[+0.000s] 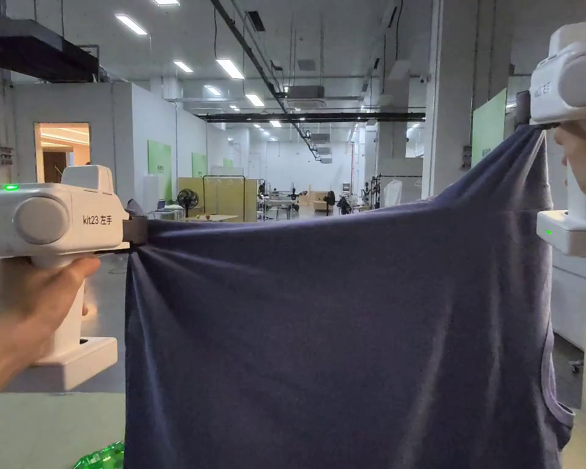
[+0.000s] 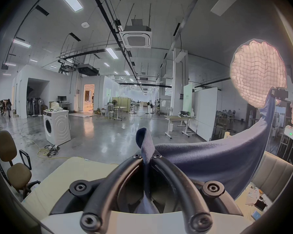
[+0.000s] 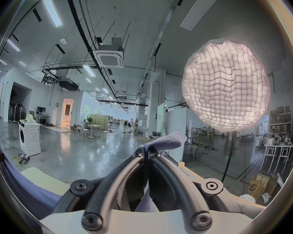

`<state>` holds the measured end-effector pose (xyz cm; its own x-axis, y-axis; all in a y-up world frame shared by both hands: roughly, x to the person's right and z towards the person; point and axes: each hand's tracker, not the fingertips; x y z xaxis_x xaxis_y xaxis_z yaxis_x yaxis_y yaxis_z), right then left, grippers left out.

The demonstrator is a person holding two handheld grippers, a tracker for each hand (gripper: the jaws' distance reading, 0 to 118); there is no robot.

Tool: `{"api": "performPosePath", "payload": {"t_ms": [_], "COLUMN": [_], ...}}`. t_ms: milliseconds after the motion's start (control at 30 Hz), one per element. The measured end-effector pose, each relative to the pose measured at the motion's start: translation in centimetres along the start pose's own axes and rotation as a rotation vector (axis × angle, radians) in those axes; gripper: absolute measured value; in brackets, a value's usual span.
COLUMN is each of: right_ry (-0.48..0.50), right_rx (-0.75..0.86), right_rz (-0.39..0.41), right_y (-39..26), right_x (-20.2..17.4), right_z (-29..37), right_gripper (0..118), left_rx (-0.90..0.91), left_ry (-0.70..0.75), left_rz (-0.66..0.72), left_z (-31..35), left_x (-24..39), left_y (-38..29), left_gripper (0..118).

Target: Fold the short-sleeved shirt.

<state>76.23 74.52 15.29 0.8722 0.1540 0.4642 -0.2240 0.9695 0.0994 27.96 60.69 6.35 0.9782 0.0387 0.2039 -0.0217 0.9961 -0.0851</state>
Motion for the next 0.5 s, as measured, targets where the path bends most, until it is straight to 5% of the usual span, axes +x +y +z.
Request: {"api": "performPosePath", "payload": {"t_ms": [100,167,333,500], "right_ry": [0.027,0.011,0.106,0.229], "right_rx": [-0.036,-0.021,-0.093,-0.168], "right_rz": [-0.031,0.089,-0.056,-0.095], "right_y": [-0.9,-1.5,-5.9,-14.9], "right_x": [-0.5,-1.6,-1.1,-1.5], "right_z": [-1.2,-1.5,-1.6,-0.3], "right_gripper": [3,3,3,3], "left_rx": [-0.006,-0.023,-0.091,-0.204], "left_ry": [0.001,0.000,-0.025,-0.067], "left_rz": [-0.003,-0.011,-0.015,0.047], "left_z": [-0.7,-1.1,-2.4,-3.3], "left_x": [0.0,-0.1,0.6,0.0], "left_y": [-0.6,-1.1,-5.7,-14.5], "left_gripper": [5,5,5,5]}}
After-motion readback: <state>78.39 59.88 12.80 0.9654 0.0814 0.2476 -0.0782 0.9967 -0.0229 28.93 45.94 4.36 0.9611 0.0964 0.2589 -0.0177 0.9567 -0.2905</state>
